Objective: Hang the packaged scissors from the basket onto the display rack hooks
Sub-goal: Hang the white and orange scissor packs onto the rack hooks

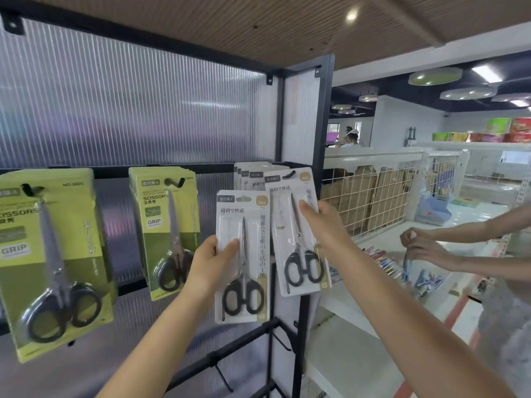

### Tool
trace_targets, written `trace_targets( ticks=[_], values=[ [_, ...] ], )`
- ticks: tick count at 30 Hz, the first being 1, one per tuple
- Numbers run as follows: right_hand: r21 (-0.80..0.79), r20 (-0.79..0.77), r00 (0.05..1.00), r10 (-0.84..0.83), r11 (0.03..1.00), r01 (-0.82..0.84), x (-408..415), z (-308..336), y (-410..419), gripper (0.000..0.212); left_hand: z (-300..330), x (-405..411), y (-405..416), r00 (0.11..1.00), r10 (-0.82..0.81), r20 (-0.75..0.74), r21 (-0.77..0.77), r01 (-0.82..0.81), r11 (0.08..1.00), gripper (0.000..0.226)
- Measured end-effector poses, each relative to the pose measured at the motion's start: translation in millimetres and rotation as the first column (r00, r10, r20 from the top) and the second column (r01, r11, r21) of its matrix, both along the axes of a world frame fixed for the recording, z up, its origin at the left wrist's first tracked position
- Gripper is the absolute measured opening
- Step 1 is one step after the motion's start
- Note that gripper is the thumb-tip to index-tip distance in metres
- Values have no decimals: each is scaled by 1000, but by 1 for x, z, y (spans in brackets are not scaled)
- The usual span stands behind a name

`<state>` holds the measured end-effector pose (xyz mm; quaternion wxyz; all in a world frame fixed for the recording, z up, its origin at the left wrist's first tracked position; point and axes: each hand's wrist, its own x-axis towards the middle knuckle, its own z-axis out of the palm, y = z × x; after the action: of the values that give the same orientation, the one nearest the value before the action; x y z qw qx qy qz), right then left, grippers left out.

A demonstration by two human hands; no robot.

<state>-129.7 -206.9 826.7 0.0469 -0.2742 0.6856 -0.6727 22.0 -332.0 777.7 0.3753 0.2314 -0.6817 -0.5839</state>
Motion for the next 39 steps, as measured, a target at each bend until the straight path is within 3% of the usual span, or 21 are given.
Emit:
trace_targets(
  ticks=[9,15,20,23,29,35,39],
  values=[
    [84,-47,999,-15,996,19,-6,-3,-33,24,-3,-7,-9,999,-25,-28,28,26,999,21],
    [102,-84,995,-52,993,61,-10,-8,-47,31,-5,-9,-13,997,-45,-58,30,47,998,8],
    [213,-188,979,-73,970,113,-15,-6,-37,21,-8,-16,-13,997,-59,-42,-3,59,998,6],
    [195,-309,944,-116,964,182,-17,5,-15,35,-9,-20,-8,996,-84,-39,-42,82,996,8],
    [287,-367,928,59,956,53,-7,14,13,37,-12,-34,15,981,-182,-63,-41,179,983,12],
    [307,-380,924,45,948,80,-1,8,26,6,-18,-43,35,951,-301,-64,-24,300,953,8],
    [277,-356,933,48,959,56,3,23,36,9,-26,-41,37,934,-355,-31,73,356,932,6]
  ],
)
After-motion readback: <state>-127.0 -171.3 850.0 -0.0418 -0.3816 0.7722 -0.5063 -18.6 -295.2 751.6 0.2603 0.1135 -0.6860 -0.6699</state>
